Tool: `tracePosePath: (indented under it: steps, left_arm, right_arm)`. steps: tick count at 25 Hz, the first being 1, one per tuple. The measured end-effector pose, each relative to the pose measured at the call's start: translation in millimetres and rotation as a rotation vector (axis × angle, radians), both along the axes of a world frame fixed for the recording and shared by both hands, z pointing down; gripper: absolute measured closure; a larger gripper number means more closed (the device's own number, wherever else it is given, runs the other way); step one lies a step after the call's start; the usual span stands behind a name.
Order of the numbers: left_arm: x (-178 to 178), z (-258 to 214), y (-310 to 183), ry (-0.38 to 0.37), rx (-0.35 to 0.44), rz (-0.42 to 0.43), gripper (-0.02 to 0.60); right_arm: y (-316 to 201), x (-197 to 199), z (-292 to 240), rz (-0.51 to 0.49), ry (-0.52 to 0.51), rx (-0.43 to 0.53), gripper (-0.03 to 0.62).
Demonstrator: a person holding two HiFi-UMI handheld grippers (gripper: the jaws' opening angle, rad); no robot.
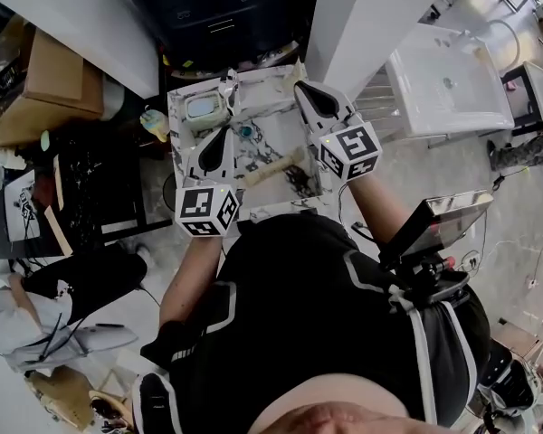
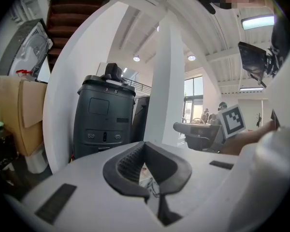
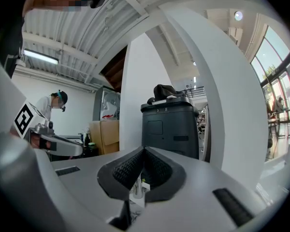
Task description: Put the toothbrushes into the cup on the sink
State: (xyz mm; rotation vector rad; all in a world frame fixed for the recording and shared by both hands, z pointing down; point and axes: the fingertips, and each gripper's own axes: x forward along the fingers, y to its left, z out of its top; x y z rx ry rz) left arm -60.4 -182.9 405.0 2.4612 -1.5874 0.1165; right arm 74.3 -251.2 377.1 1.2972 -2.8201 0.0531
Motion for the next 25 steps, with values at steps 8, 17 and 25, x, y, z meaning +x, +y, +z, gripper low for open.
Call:
tracePosePath:
  steps: [8,17,25]
  left_arm:
    - [0.9,1.5,2.8,-0.012,0.006,0.003,0.575]
    - [-8.3,16.9,7.5,-0.001,-0.023,-0.025,0.575]
    - [-23.3,55.4,18.1,-0.002,-0.088,-0.066,0.575]
  right_arm:
    - [9.1,-6.4,-0.1,-0.022,0.009,-0.003,0.572]
    - [20.7,-35.0,30.3,-0.176,0.13,0.009,0.569]
    - [32.6,-60.5,127.7,-0.331,0.31,-0.143,0.561]
